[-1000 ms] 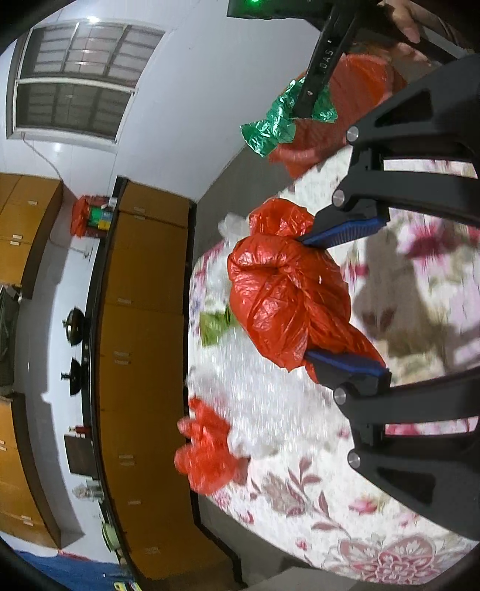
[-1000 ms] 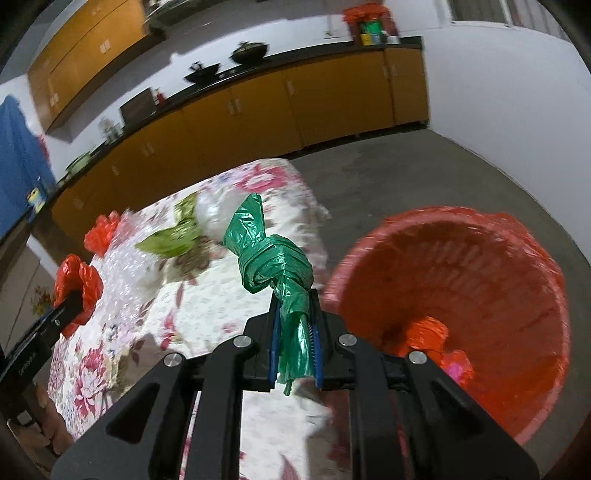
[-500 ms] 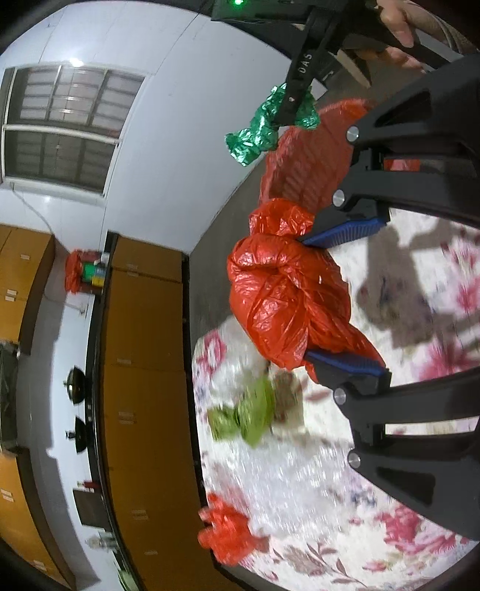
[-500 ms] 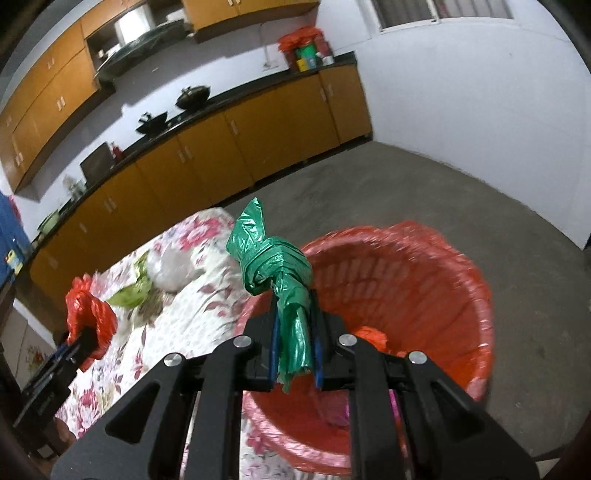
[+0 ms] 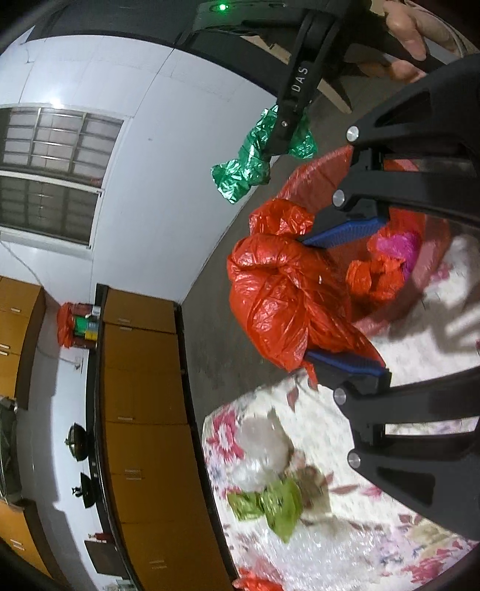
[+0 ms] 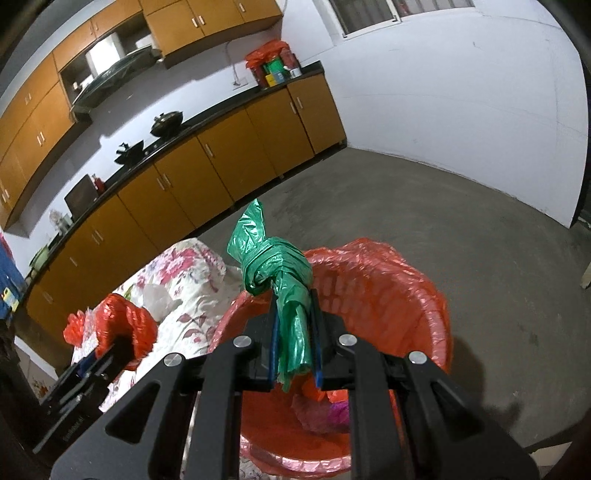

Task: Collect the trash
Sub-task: 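Carry the red and green bags over the red basket with both grippers, then open the right gripper over the basket while the left gripper releases the red bag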

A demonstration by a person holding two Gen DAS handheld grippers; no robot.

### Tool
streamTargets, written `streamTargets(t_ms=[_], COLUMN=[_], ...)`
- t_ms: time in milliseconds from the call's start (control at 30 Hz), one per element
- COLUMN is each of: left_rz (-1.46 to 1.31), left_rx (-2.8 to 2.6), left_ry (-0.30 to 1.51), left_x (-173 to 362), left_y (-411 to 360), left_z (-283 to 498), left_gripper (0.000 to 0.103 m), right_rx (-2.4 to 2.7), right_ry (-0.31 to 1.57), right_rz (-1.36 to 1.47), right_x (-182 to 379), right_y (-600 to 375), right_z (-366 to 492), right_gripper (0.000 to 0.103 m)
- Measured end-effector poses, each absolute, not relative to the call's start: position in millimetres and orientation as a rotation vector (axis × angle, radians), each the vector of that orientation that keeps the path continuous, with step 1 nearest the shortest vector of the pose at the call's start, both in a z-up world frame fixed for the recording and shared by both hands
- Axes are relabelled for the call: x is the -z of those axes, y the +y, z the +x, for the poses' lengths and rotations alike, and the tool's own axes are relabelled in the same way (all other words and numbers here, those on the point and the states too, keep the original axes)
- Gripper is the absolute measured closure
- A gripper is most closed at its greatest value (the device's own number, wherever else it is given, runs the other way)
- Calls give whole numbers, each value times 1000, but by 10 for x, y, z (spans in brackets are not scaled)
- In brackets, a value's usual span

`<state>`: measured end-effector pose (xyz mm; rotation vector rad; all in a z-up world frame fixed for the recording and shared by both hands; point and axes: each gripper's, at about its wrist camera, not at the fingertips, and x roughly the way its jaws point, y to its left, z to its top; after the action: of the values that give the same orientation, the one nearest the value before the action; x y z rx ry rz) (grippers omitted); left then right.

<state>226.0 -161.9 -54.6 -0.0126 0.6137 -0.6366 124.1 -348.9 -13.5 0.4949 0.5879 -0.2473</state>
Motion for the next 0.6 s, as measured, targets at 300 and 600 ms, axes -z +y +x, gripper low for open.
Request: streamTargets(t_ms=[300,600], left_rz=[-12,-19], left_rx=[686,696], left_ry=[659,743], left_x=[616,832], left_y=[-1870,-1980], left_z=[2363,2470], left_gripper=[50,44], right_rx=[244,245], right_ry=[554,566], right_rz=[525,561], right_x=[74,176], right_y=[-3616,-3670], right_z=[1231,1230], right_gripper=[87,60])
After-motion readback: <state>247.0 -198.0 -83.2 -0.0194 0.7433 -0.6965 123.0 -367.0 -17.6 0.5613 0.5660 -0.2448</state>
